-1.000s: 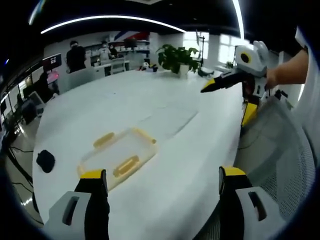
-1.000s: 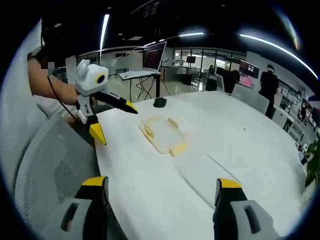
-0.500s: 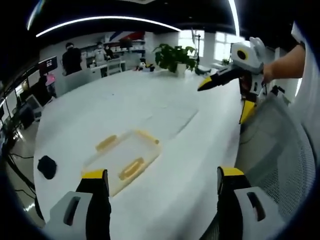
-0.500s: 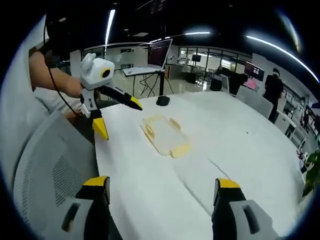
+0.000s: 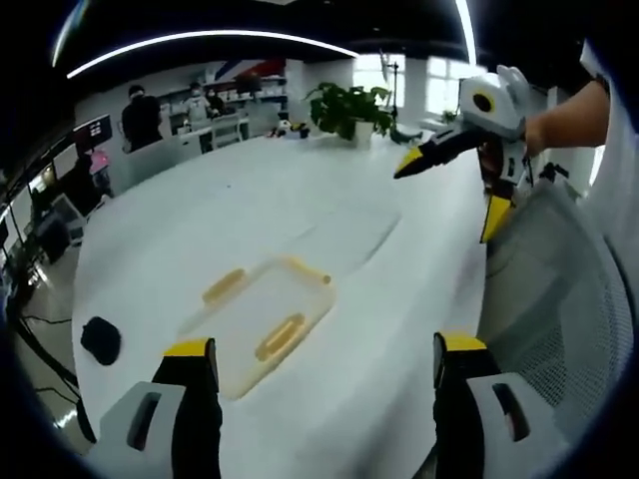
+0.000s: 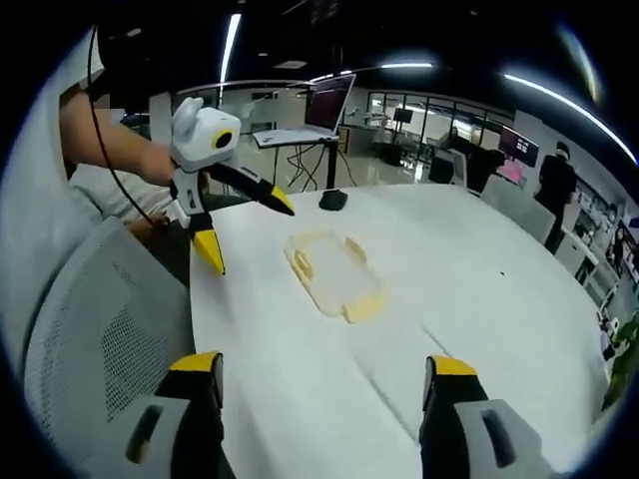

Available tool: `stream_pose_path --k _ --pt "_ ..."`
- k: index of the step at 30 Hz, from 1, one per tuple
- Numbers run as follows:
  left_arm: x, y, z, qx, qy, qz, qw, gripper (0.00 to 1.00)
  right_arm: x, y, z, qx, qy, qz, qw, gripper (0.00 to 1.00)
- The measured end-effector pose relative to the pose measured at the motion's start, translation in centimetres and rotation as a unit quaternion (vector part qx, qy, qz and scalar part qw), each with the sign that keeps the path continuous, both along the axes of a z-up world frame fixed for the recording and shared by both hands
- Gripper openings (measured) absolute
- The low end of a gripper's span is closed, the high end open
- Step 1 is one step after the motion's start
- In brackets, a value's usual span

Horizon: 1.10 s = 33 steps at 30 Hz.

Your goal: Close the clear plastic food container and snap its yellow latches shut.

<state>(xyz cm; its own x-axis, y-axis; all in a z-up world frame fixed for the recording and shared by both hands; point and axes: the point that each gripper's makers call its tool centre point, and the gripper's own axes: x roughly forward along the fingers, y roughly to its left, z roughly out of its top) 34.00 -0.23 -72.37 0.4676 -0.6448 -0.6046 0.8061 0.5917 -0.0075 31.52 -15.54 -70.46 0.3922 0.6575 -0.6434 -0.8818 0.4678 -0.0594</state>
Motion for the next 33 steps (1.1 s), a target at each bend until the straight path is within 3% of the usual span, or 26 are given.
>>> stream_pose_path --k 33 --pt "2.1 2.9 -0.8 0.05 -0.011 -0.027 0.9983 0.82 1.3 1.4 -0.8 -0.019 0.014 0.034 0.9991 0.75"
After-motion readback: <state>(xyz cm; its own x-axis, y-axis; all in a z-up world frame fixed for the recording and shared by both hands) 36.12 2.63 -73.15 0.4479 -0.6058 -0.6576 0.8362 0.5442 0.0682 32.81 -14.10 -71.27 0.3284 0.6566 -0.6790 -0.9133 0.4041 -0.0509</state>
